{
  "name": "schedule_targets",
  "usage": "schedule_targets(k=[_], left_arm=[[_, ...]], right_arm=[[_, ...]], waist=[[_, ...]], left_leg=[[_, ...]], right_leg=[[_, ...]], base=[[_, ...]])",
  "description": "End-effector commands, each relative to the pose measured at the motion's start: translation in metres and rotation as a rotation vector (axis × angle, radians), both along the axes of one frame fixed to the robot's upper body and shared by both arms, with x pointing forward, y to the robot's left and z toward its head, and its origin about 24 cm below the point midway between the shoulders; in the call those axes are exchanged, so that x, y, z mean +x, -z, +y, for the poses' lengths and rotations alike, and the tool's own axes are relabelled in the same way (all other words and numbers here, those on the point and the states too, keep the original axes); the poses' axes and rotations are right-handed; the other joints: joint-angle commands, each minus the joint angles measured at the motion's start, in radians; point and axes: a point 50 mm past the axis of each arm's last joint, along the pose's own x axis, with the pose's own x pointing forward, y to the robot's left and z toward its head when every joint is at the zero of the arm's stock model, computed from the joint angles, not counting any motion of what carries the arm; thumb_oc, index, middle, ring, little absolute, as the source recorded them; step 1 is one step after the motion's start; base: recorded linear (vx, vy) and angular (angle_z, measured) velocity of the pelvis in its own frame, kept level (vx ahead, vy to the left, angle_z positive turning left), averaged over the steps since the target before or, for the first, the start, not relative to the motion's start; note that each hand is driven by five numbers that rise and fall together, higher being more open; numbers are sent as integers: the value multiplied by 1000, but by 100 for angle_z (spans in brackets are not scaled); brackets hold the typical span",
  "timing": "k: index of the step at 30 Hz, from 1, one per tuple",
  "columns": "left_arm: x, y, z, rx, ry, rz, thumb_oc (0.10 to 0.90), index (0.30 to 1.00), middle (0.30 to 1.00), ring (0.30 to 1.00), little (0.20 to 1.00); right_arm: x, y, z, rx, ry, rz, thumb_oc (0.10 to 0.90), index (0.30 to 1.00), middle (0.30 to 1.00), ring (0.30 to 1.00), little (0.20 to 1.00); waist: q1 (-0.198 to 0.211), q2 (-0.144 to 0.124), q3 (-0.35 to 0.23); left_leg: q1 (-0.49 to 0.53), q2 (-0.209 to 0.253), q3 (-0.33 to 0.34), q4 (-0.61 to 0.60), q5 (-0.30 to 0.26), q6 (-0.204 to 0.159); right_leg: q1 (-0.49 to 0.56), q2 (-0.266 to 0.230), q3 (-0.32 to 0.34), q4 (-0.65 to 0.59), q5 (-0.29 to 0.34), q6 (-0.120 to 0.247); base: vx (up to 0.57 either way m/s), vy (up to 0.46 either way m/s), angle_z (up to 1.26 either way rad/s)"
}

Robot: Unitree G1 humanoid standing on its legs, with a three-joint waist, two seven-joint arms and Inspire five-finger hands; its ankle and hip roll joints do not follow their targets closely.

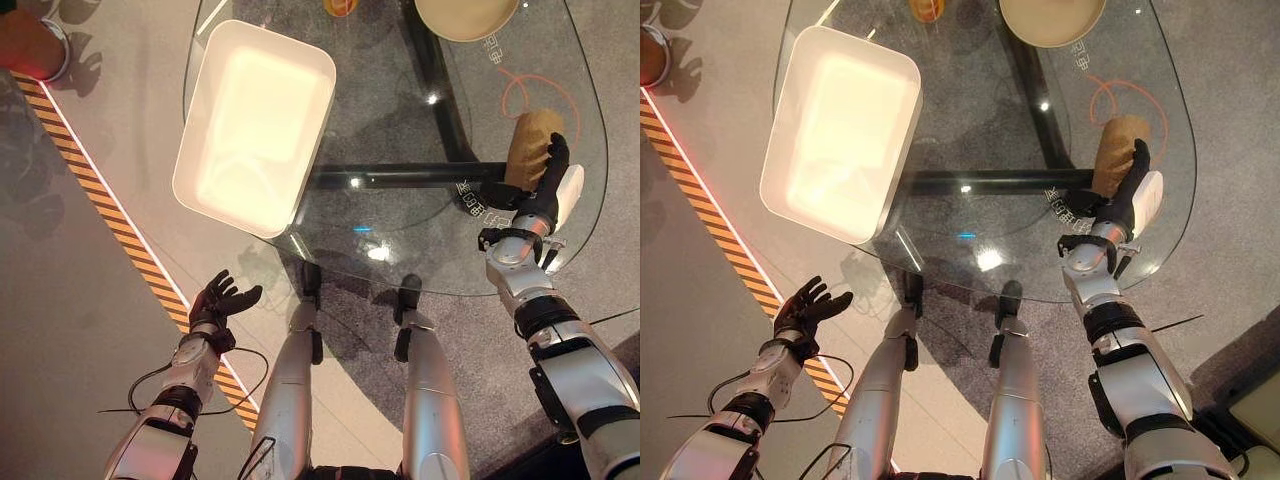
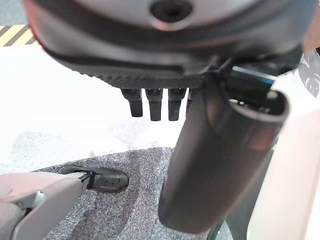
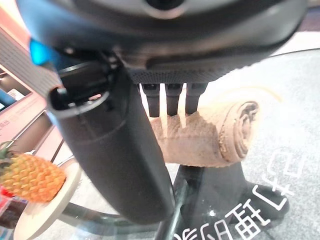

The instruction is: Wipe the table with a cloth and put it in the basket.

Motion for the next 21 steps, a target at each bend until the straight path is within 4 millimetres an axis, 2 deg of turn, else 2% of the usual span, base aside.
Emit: schedule_targets(k=[1, 8, 21], left_arm=[[-2, 2, 3, 28, -20, 4, 800, 900, 900, 900, 900], [1, 0, 2, 33, -11, 3, 800, 900, 900, 900, 900], [6, -4, 3, 43, -5, 5, 800, 900, 900, 900, 900]], right_arm=[[-5, -26, -25, -68, 136, -81, 800, 900, 900, 900, 900], [-8, -23, -39, -68, 235, -56, 800, 900, 900, 900, 900], [-13, -20, -56, -60, 294, -6, 800, 900, 900, 900, 900]], waist=[[1, 22, -18], [3, 25, -18], [7, 31, -18]], left_leg=[[-4, -45, -40, 123, -157, 1], [-14, -46, -46, 128, -153, 4], [-24, -49, -54, 131, -154, 6]], right_leg=[[27, 1, -35, -111, 60, 9], [16, 2, -32, -105, 66, 11], [3, 3, -31, -99, 67, 14]], base=[[0, 0, 0], [4, -7, 3], [0, 0, 0]])
